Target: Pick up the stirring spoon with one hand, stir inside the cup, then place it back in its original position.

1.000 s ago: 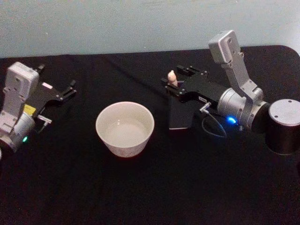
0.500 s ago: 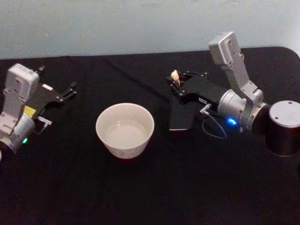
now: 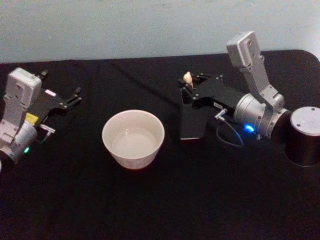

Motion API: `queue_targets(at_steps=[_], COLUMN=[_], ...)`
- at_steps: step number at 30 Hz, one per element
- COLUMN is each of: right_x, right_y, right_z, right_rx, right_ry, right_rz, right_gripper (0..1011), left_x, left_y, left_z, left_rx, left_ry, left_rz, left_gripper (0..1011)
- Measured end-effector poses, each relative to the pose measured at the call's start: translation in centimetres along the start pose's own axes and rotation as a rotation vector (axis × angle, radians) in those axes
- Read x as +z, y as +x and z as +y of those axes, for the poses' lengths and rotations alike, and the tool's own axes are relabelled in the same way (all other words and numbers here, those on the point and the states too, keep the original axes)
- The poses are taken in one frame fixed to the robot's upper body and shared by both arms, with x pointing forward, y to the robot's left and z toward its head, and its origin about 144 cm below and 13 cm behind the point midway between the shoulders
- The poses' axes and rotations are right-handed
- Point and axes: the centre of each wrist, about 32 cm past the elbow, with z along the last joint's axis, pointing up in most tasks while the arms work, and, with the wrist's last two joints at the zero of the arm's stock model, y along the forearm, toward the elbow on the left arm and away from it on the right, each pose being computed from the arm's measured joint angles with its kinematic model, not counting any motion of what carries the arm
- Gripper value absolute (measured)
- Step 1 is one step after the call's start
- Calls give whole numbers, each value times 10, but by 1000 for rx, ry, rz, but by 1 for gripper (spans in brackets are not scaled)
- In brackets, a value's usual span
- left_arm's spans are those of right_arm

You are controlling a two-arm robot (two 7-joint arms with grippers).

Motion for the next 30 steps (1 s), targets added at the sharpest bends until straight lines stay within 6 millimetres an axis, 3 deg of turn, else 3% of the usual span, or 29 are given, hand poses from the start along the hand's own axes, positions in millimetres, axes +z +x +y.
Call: queue_targets(at_steps=[20,30], right_x=[50,65], right_y=[1,-7], right_z=[-36,-33], right_rx=[-56,-26], right_ry=[273,362], right_rz=[53,61], right_gripper=[227,227], left_x=[0,0], left_y=[0,0], left_z=[0,0], left_rx=[0,0], left_ry=[0,0], left_rz=[0,0], left_gripper=[1001,1001])
